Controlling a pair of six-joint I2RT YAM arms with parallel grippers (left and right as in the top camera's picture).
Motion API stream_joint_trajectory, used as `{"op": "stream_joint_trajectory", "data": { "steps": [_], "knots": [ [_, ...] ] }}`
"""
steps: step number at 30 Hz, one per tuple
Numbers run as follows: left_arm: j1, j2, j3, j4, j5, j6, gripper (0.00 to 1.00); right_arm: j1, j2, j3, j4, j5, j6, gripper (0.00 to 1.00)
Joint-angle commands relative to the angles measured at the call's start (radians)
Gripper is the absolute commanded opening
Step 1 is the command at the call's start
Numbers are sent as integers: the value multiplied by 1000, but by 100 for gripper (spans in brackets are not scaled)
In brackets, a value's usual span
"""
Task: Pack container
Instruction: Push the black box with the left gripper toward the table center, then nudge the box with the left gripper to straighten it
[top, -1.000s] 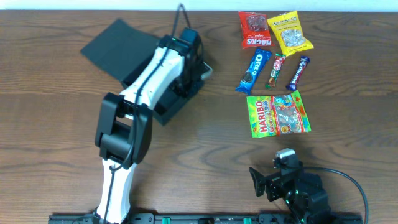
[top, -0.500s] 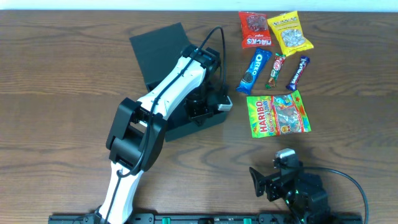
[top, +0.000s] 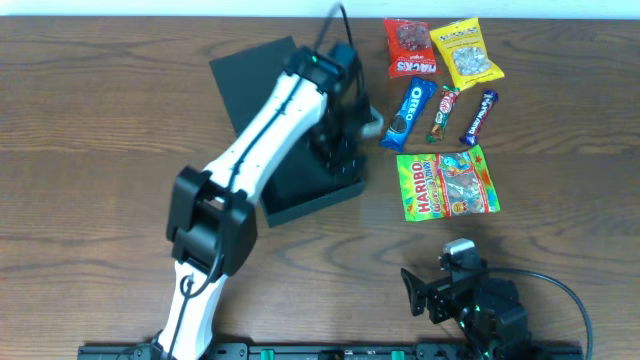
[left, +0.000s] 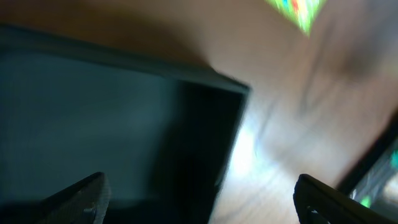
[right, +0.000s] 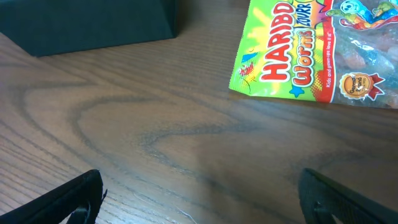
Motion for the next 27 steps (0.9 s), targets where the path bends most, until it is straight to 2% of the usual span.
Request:
{"op": "stream_joint_trajectory", "data": {
  "steps": [1,5,7,10,12,14,15,16,19,27],
  "knots": [
    [47,-84,109,-7,-67,-202,95,5,-5,-6,-2,-3,-10,99],
    [71,-103,126,-13,-46,-227,95,5,-5,-6,-2,-3,-10,99],
    [69,-99,120,56,-46,-233,95,5,-5,-6,-2,-3,-10,99],
    [60,-86,114,66,-36,-287,95,5,-5,-6,-2,-3,-10,99],
    [56,-82,104,46,-163,-456,95,5,-5,-6,-2,-3,-10,99],
    [59,-82,88,6,-414,-790,95,5,-5,-6,-2,-3,-10,99],
    [61,-82,85,-29,-498,-899,95,5,-5,-6,-2,-3,-10,99],
    [67,-82,81,-114,-606,-1078,95,5,-5,-6,-2,-3,-10,99],
    [76,-82,61,-188,-624,-1199,95,5,-5,-6,-2,-3,-10,99],
    [77,-83,-124,-133,-618,-1316,95,5,-5,-6,-2,-3,-10,99]
  ]
}}
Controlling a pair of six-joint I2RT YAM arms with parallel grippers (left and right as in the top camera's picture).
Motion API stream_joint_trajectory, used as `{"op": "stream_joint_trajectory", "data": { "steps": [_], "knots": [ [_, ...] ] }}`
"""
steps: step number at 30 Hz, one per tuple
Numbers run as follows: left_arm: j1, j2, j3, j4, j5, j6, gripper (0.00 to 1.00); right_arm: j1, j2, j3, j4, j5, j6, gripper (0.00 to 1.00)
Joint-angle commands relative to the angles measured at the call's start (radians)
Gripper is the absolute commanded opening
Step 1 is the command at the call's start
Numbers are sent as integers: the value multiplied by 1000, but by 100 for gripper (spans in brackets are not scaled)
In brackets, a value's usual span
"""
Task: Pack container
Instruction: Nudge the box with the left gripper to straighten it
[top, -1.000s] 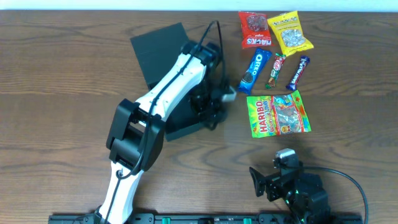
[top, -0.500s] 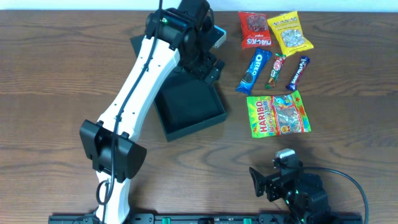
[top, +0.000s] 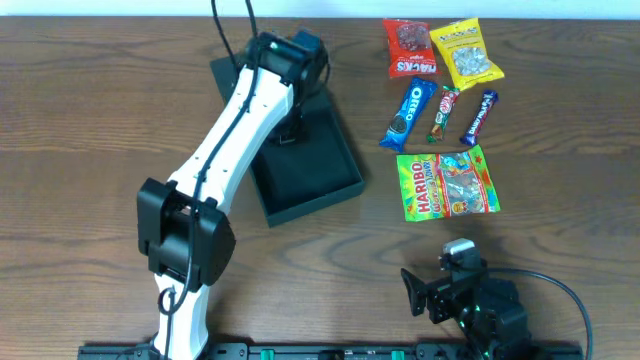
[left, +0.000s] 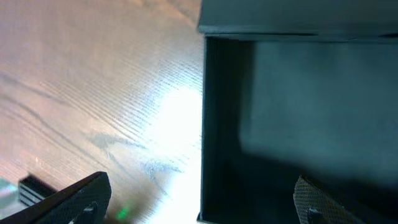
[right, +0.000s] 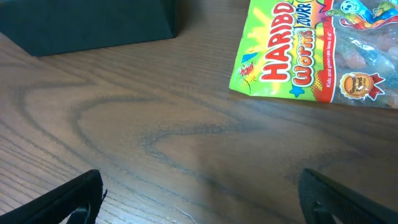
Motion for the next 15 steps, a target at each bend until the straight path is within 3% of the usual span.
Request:
{"op": "stream_joint_trajectory", "data": {
  "steps": [1,6,15],
  "knots": [
    [5,17,-49,29,-25,-74,95,5,-5,-6,-2,-3,-10,99],
    [48,16,-123,63,12,-56,95,5,-5,-6,-2,-3,-10,99],
    [97,14,-303,261,135,26,100,5,-5,-6,-2,-3,-10,99]
  ]
}}
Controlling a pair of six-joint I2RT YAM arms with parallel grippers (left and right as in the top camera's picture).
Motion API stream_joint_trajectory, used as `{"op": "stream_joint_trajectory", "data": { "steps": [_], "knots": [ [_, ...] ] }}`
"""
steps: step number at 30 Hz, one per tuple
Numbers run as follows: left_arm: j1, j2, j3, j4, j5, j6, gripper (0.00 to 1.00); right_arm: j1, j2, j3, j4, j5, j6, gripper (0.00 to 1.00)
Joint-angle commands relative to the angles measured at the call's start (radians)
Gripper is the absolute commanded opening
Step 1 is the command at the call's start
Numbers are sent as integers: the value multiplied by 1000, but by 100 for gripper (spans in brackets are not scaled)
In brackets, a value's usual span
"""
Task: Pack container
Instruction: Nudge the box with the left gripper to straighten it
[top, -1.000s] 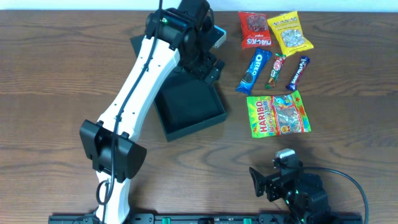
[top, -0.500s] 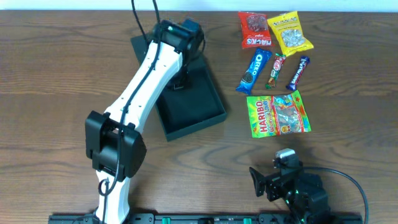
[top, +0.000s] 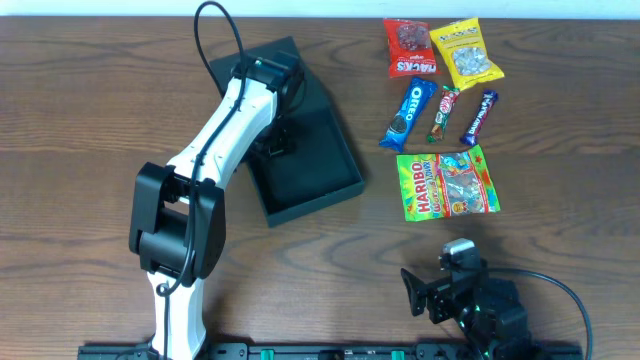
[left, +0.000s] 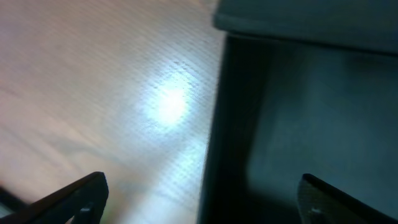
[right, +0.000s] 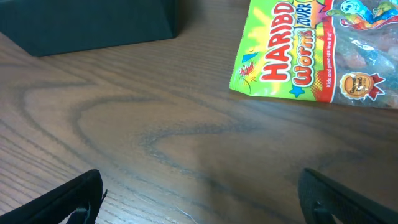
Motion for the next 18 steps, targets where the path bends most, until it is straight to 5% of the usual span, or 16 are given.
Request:
{"op": "stream_joint_trajectory", "data": {
  "steps": [1,5,8,11,14,18],
  "knots": [
    [20,11,-71,54,69,41,93,5,-5,-6,-2,-3,-10,99],
    [47,11,-167,144,146,82,79,5,-5,-6,-2,-3,-10,99],
    [54,11,-185,145,139,90,44,5,-5,-6,-2,-3,-10,99],
    [54,11,-185,153,140,97,22,5,-5,-6,-2,-3,-10,99],
    [54,11,-185,153,140,97,7,5,-5,-6,-2,-3,-10,99],
    [54,11,-184,157,139,100,6,5,-5,-6,-2,-3,-10,99]
  ]
}}
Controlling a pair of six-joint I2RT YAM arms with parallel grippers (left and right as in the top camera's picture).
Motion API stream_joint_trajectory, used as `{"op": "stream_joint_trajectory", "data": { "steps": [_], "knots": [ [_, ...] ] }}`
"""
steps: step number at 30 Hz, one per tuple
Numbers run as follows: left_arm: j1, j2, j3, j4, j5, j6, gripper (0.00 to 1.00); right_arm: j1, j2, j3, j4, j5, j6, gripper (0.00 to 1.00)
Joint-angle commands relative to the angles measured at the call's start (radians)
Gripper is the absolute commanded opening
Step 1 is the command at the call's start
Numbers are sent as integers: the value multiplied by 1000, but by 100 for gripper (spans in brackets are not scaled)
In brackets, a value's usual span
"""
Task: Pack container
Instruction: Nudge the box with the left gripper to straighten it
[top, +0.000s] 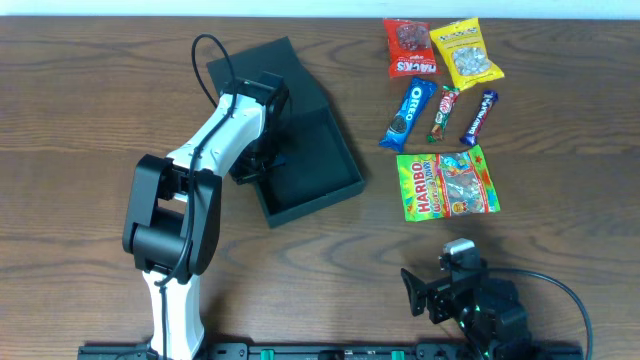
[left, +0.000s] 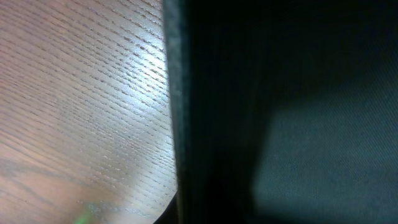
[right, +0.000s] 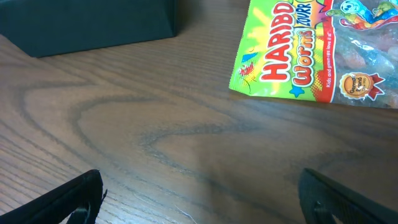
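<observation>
The black container (top: 312, 160) lies open at the table's middle left, with its lid (top: 255, 62) folded back behind it and nothing inside. My left gripper (top: 252, 162) is down at the container's left wall. The left wrist view shows that wall's rim (left: 175, 93) very close. No finger shows in that view's lower corners, and a dark shape hugs the wall at the bottom, so the gripper reads as shut on the wall. My right gripper (right: 205, 205) rests open near the front edge, with nothing between its fingers.
The snacks lie right of the container: a Haribo bag (top: 447, 183), an Oreo pack (top: 408, 113), a red bag (top: 410, 48), a yellow bag (top: 466, 52) and two thin bars (top: 443, 114) (top: 478, 117). The Haribo bag (right: 311, 50) lies just ahead of my right gripper.
My left gripper has moved from the container's upper left part down onto its left wall. Its open fingers no longer show in the corners of the wrist view. The right arm has not moved.
My left gripper was open over the container's right rim, near the Oreo pack. Then it was open at the back of the tray by the lid. After that it was at the left side, and now it is on the left wall. The snacks and the right arm stayed put.
</observation>
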Motion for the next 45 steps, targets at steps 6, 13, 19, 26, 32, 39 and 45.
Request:
{"op": "stream_joint_trajectory", "data": {
  "steps": [6,13,19,26,32,39,45],
  "knots": [
    [-8,11,2,135,-14,299,6,5,-5,-6,-2,-3,-10,99],
    [-12,11,2,222,-73,625,6,5,-5,-6,-2,-3,-10,99],
    [-12,11,2,258,-72,663,6,5,-5,-6,-2,-3,-10,99],
    [-12,11,2,249,-71,457,6,5,-5,-6,-2,-3,-10,99],
    [-12,11,2,229,-45,340,6,5,-5,-6,-2,-3,-10,99],
    [-12,11,2,228,-32,336,6,5,-5,-6,-2,-3,-10,99],
    [-12,10,5,221,-34,345,95,5,-5,-6,-2,-3,-10,99]
  ]
}}
